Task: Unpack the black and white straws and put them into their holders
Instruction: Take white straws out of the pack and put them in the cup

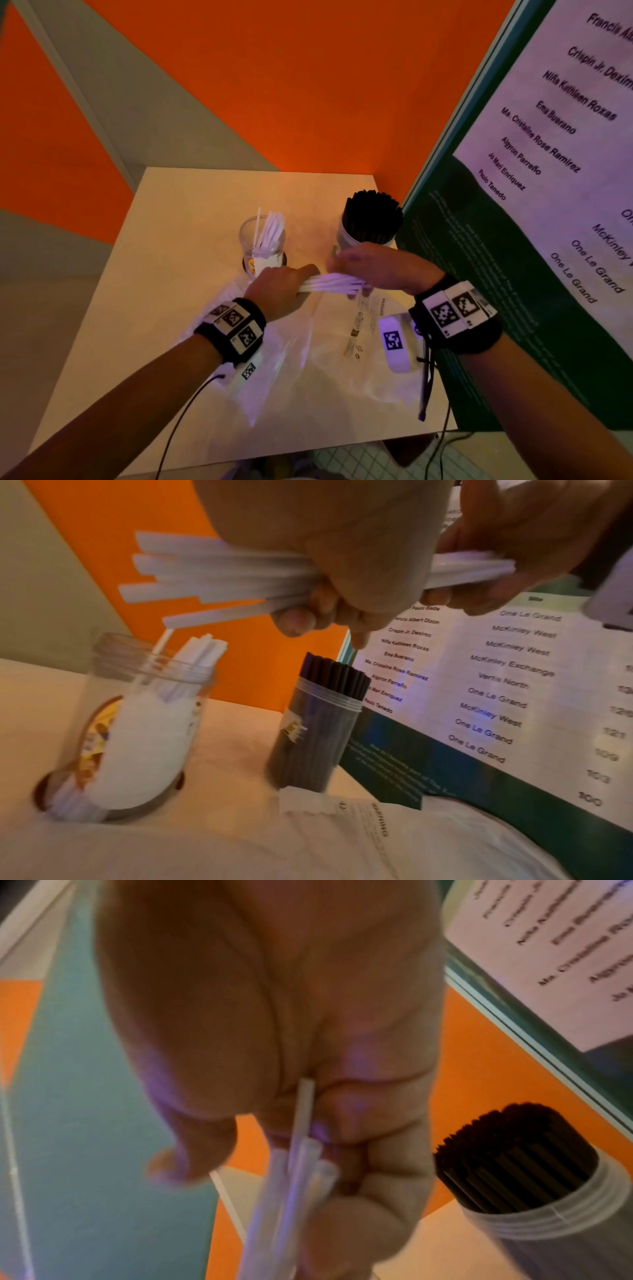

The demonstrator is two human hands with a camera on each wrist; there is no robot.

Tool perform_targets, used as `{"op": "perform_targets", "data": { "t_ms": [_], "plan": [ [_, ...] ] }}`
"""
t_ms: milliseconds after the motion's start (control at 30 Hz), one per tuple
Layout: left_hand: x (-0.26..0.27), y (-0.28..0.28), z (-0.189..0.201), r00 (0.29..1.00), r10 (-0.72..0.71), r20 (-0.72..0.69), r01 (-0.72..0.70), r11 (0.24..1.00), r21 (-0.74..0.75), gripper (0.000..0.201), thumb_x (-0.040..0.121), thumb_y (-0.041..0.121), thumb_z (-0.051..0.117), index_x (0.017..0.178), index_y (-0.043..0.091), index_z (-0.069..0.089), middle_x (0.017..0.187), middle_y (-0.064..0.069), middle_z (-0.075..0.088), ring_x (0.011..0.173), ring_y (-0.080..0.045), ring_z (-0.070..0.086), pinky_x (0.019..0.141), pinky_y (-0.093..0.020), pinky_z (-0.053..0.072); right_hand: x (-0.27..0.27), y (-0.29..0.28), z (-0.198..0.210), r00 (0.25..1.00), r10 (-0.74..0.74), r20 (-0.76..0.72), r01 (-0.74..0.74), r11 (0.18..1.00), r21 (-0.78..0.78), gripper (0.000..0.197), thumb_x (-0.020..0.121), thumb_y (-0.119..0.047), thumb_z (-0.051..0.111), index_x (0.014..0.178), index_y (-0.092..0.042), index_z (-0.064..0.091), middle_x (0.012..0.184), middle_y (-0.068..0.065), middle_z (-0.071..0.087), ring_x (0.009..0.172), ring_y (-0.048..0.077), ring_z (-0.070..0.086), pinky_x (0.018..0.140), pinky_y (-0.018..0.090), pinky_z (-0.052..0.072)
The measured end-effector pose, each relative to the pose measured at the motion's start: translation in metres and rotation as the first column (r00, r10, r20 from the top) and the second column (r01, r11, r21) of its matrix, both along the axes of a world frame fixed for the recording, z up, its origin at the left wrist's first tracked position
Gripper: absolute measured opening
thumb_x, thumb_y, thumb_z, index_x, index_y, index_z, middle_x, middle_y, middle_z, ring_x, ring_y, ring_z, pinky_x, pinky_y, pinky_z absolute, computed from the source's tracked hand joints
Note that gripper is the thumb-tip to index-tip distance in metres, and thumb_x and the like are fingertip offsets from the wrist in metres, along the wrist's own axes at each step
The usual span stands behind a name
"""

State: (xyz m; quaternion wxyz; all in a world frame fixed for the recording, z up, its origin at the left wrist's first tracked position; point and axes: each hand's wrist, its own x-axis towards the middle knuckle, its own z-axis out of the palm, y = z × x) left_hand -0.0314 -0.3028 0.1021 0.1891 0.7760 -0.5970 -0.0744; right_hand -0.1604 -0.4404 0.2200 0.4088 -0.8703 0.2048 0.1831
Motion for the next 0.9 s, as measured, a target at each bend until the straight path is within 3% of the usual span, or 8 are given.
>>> {"op": "perform_targets", "data": {
  "t_ms": [100,167,433,600,700,767,833,900],
  "plan": [
    [0.012,0.009,0.0,0.999,0.037,0.011,-0.038,0.998,0.049,0.028,0.093,0.023,0.05,0.12,0.02,0.058,0.084,-0.015,0.068,0.074,-0.036,0.064,0.059,-0.034,0.042,0.005,0.003,-0.014,0.866,-0.421,0.269,0.376,0.904,0.204,0.071,0.092,-0.062,0.013,0.106,-0.019,0.067,0.107,0.002,0.068,0.097,0.015,0.062,0.084,0.031,0.046],
    [0.015,0.011,0.0,0.999,0.053,0.001,-0.053,0.997,0.056,0.028,0.094,0.023,0.05,0.121,0.021,0.058,0.085,-0.015,0.068,0.075,-0.036,0.064,0.061,-0.035,0.043,0.012,0.012,-0.027,0.732,-0.545,0.409,0.452,0.838,0.306,0.077,0.086,-0.065,0.003,0.107,-0.026,0.065,0.115,-0.002,0.065,0.109,0.014,0.059,0.094,0.03,0.042],
    [0.015,0.007,-0.001,0.999,0.027,-0.044,-0.023,0.997,0.08,0.027,0.093,0.023,0.048,0.119,0.021,0.056,0.085,-0.013,0.067,0.076,-0.033,0.063,0.059,-0.03,0.037,0.037,0.039,-0.065,0.683,-0.549,0.481,0.372,0.829,0.417,0.071,0.09,-0.066,0.007,0.094,-0.033,0.07,0.112,-0.014,0.066,0.112,-0.003,0.055,0.108,0.038,0.035],
    [0.023,0.006,-0.002,0.992,0.028,-0.125,-0.02,0.998,0.067,0.026,0.093,0.02,0.05,0.117,0.02,0.058,0.085,-0.014,0.067,0.075,-0.033,0.062,0.064,-0.037,0.046,0.049,0.04,-0.068,0.715,-0.501,0.488,0.315,0.854,0.415,0.07,0.094,-0.062,0.012,0.089,-0.025,0.072,0.106,-0.009,0.069,0.111,0.004,0.059,0.105,0.036,0.038],
    [0.032,0.007,-0.006,0.973,0.065,-0.223,-0.062,0.998,0.017,0.02,0.094,0.017,0.051,0.112,0.015,0.059,0.081,-0.016,0.064,0.072,-0.036,0.06,0.062,-0.039,0.044,0.05,0.035,-0.07,0.609,-0.582,0.539,0.276,0.792,0.544,0.052,0.098,-0.054,0.024,0.092,-0.029,0.07,0.104,-0.007,0.071,0.106,0.01,0.063,0.099,0.037,0.045],
    [0.037,0.005,-0.005,0.929,0.086,-0.359,-0.103,0.994,-0.027,0.017,0.095,0.016,0.05,0.109,0.009,0.058,0.085,-0.018,0.062,0.077,-0.038,0.059,0.067,-0.043,0.045,0.05,0.036,-0.077,0.531,-0.613,0.586,0.213,0.765,0.608,0.04,0.093,-0.052,0.045,0.11,-0.02,0.062,0.11,0.004,0.067,0.107,0.015,0.062,0.094,0.035,0.048],
    [0.041,0.0,-0.002,0.877,0.094,-0.472,-0.142,0.988,-0.067,0.025,0.097,0.019,0.05,0.117,0.007,0.057,0.099,-0.018,0.065,0.089,-0.034,0.061,0.077,-0.045,0.048,0.055,0.044,-0.086,0.507,-0.61,0.609,0.141,0.755,0.64,0.033,0.092,-0.026,0.058,0.121,-0.013,0.049,0.113,0.017,0.062,0.109,0.019,0.06,0.093,0.03,0.048],
    [0.045,-0.006,0.005,0.838,0.059,-0.542,-0.149,0.981,-0.124,0.026,0.097,0.019,0.051,0.121,0.009,0.057,0.102,-0.01,0.066,0.092,-0.025,0.062,0.079,-0.039,0.049,0.065,0.049,-0.089,0.504,-0.567,0.652,0.136,0.797,0.588,0.03,0.093,0.0,0.052,0.118,-0.015,0.045,0.108,0.015,0.064,0.107,0.02,0.062,0.093,0.03,0.049]
  ]
}}
